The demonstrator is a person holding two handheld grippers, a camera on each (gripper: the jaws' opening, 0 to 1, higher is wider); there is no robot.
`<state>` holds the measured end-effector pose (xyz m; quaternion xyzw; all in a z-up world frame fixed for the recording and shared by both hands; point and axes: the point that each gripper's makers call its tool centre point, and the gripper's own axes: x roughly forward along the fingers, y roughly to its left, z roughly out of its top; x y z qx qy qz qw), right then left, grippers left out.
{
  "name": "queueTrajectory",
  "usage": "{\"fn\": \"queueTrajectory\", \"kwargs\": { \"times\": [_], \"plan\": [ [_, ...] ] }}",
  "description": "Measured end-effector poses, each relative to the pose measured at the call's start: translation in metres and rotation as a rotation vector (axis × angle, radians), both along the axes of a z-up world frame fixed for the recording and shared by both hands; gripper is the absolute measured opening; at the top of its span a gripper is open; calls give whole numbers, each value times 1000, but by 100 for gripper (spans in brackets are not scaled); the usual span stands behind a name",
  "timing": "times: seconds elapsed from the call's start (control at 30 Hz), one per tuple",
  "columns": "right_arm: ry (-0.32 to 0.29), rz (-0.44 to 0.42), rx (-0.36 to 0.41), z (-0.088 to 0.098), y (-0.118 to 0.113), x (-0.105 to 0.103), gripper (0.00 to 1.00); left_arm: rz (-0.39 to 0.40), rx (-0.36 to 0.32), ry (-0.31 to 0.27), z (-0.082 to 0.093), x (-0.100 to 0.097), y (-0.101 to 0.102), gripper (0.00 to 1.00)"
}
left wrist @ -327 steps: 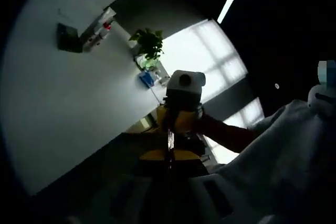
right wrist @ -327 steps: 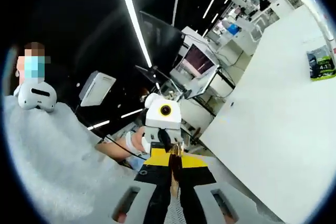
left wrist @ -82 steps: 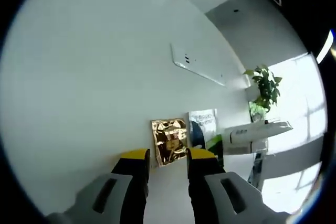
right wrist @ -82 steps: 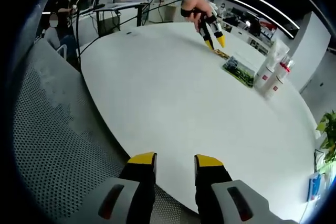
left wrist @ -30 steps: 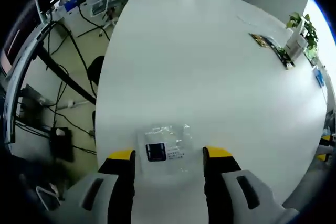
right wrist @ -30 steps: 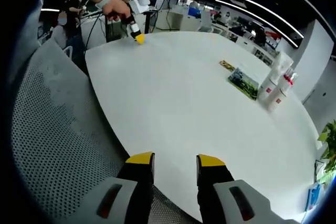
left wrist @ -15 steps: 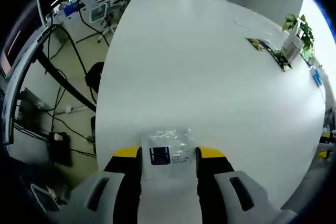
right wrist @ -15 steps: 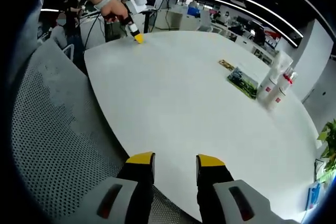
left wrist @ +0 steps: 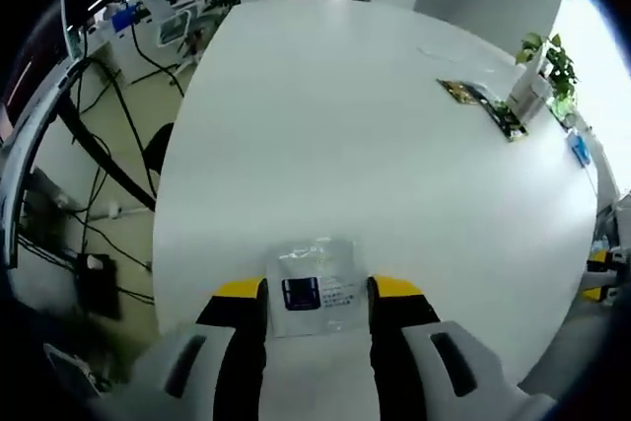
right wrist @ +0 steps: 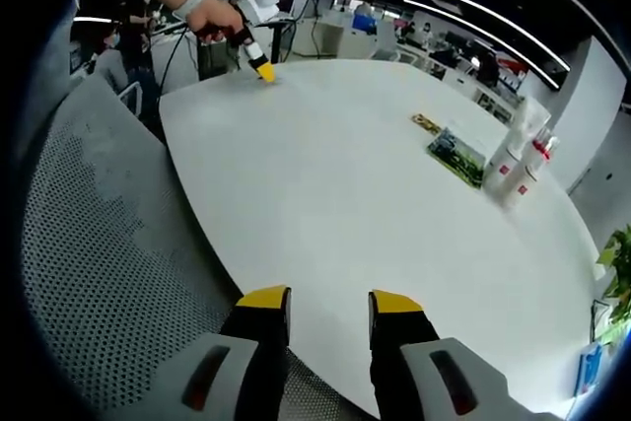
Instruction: Arrange the skincare products in the storage area until every visible bottle or jar stands upright without overlapping.
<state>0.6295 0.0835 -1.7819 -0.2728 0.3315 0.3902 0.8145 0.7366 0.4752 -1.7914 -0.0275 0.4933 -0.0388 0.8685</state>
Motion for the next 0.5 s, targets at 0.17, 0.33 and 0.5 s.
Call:
{"fn": "queueTrajectory", "kwargs": {
  "times": [0.17, 0.33, 0.5],
  "plan": [
    [-1, 2, 13, 1, 2, 0, 28, -28, -40, -60, 15, 2, -24, 38],
    [-3, 2, 19, 2, 2, 0, 28, -76, -79, -98, 26, -10, -62, 38],
    [-12, 6, 30, 5, 3, 0, 29, -189, -90, -114, 27, -30, -102, 38]
  ]
}}
